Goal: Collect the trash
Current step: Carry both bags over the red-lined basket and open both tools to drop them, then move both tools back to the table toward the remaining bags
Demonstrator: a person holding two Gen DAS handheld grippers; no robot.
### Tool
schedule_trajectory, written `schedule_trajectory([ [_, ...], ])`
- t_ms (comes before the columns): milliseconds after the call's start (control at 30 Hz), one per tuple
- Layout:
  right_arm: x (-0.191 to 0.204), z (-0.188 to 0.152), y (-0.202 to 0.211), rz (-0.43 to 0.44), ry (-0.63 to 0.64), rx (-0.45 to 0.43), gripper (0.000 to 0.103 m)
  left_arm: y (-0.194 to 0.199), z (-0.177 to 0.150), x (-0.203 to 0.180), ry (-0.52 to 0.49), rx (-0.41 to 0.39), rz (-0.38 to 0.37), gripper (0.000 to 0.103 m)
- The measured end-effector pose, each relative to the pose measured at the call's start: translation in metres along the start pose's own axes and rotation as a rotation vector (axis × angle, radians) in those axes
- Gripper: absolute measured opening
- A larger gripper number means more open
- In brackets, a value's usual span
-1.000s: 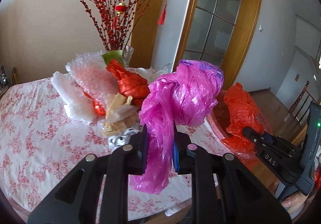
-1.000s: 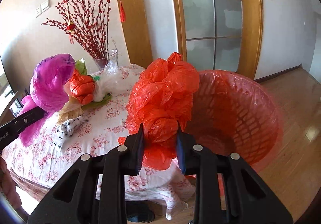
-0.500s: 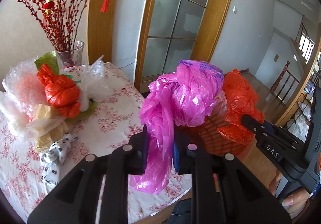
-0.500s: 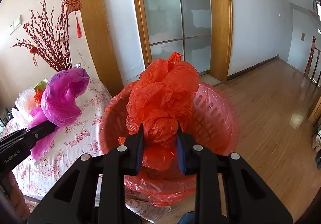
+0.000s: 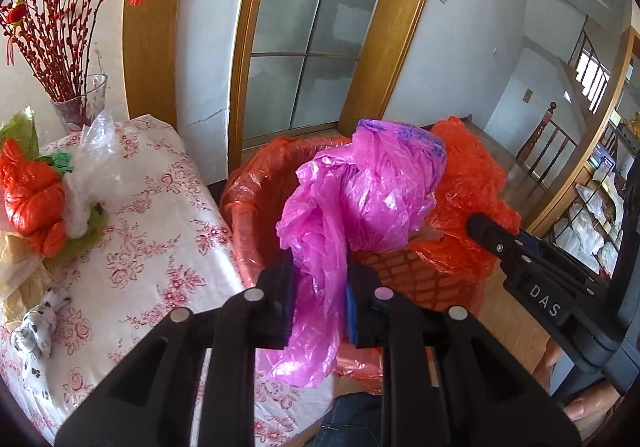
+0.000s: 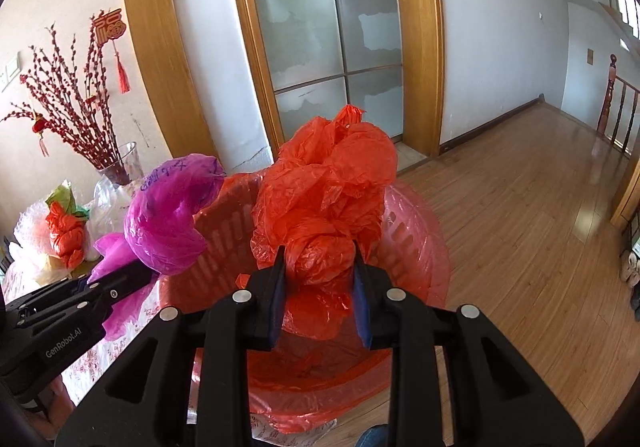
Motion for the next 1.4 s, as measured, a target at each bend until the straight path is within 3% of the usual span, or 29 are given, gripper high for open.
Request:
schedule_trajectory([
  [133, -0.005, 0.003, -0.005, -0.001, -0.02, 0.0, 0.031, -0.011, 0.003, -0.004, -0.004, 0.012, -0.011, 0.022],
  [300, -0.01, 0.003, -0.008, -0.003, -0.026, -0.006, 0.057, -0.02, 0.003, -0.001, 0.012, 0.021, -0.026, 0.035],
  [500, -0.016, -0.005, -0.007, -0.021, -0.041, 0.006, 0.058, -0.015, -0.003, 0.018, 0.06, 0.024, -0.002, 0.043],
  [700, -0.004, -0.01, 0.002, -0.034, -0.006, -0.014, 0.066, 0.027, -0.015, 0.041, 0.054, -0.079, 0.117, 0.059],
  [1067, 0.084, -0.012, 0.007, 0.116, 0.125, -0.016, 0.067, 0.121, -0.05, 0.123, 0.132, -0.223, 0.383, 0.064],
  [1400, 0.194, -0.002, -0.007, 0.324, 0.223, 0.015, 0.061, 0.186, -0.061, 0.191, 0.269, -0.309, 0.49, 0.065],
])
Point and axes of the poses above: each gripper's, at about its wrist camera, not at the fingertips, and y roughly against the way its jaws point, x to its left, z to its top, the point moved 2 cm from there along -y, roughly the way its jaws point, and after that the axes turned 8 degrees about y, right-handed, at the moved point
